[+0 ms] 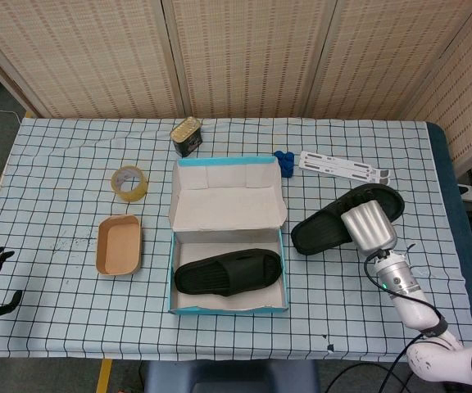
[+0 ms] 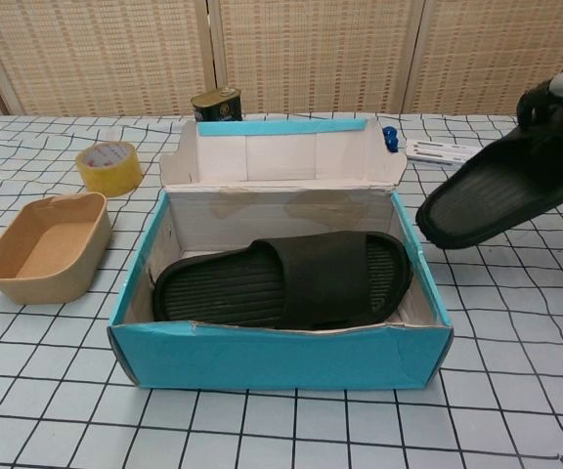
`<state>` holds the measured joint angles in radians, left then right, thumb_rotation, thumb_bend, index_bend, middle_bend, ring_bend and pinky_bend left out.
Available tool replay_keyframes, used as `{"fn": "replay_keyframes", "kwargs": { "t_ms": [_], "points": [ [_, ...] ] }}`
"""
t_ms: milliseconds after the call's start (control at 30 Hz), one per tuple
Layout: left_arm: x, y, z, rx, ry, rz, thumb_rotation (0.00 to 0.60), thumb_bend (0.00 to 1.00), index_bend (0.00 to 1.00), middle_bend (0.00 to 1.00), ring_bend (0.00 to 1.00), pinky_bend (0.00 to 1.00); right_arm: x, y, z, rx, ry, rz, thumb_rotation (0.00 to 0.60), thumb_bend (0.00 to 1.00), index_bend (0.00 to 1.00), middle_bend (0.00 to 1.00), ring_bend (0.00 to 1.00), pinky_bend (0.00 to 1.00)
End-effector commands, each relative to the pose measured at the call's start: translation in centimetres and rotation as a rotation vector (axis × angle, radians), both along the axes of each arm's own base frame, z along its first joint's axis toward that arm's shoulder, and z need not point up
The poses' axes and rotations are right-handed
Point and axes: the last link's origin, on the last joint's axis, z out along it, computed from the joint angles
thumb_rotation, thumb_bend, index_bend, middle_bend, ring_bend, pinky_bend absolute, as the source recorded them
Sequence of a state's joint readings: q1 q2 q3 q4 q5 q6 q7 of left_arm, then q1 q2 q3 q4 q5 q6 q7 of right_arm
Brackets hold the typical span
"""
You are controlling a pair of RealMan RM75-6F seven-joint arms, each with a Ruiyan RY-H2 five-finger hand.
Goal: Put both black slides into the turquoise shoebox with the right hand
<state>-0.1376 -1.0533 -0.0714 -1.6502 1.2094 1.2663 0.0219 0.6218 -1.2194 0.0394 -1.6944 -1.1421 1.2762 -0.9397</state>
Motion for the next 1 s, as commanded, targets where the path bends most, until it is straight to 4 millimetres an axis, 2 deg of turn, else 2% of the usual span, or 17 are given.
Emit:
{"fn": "replay_keyframes", "kwargs": {
  "t_ms": [33, 200, 467, 600, 767, 1000],
  "points": [
    [0.0, 0.0, 0.0, -0.004, 0.005, -0.002, 0.6, 0.36, 0.13, 0.04, 0.09, 0.31, 2.0, 2.4, 1.4, -0.21, -0.003, -0.09, 0.6, 0.07, 0.71, 0.62, 0.38, 0.3],
    [-0.2, 0.4, 0.2, 0.004, -0.01, 0.001, 0.6, 0.36, 0.13, 0.04, 0.09, 0.31, 3.2, 2.4, 1.6, -0.234, -0.052, -0.025, 0.6, 0.07, 0.71, 0.62, 0.38, 0.3],
    [0.3, 0.6, -0.3, -0.022, -0.009, -0.039, 0.6, 0.36, 0.13, 0.04, 0.09, 0.31, 5.5, 1.5, -0.3, -0.171, -0.368, 0.286, 0.6, 0.07, 0.72, 0.63, 0.4, 0.32],
    [0.2, 0.8, -0.5, -0.029, -0.014, -0.035, 0.6, 0.36, 0.13, 0.04, 0.09, 0.31, 6.5, 0.7, -1.9, -0.097, -0.47, 0.357, 0.6, 0.07, 0.72, 0.63, 0.4, 0.32],
    [0.0, 1.0, -0.7, -0.035, -0.006, -0.025, 0.6, 0.36, 0.13, 0.04, 0.09, 0.31, 7.7, -0.2, -3.8, 0.001, -0.56, 0.333, 0.6, 0.07, 0.72, 0.63, 0.4, 0.32],
    [0.0, 0.8, -0.5, -0.027, -0.007, -0.026, 0.6, 0.36, 0.13, 0.04, 0.09, 0.31, 9.7, -1.4, -8.1, 0.106, -0.656, 0.331, 0.6, 0.07, 0.72, 0.63, 0.4, 0.32]
  ]
}}
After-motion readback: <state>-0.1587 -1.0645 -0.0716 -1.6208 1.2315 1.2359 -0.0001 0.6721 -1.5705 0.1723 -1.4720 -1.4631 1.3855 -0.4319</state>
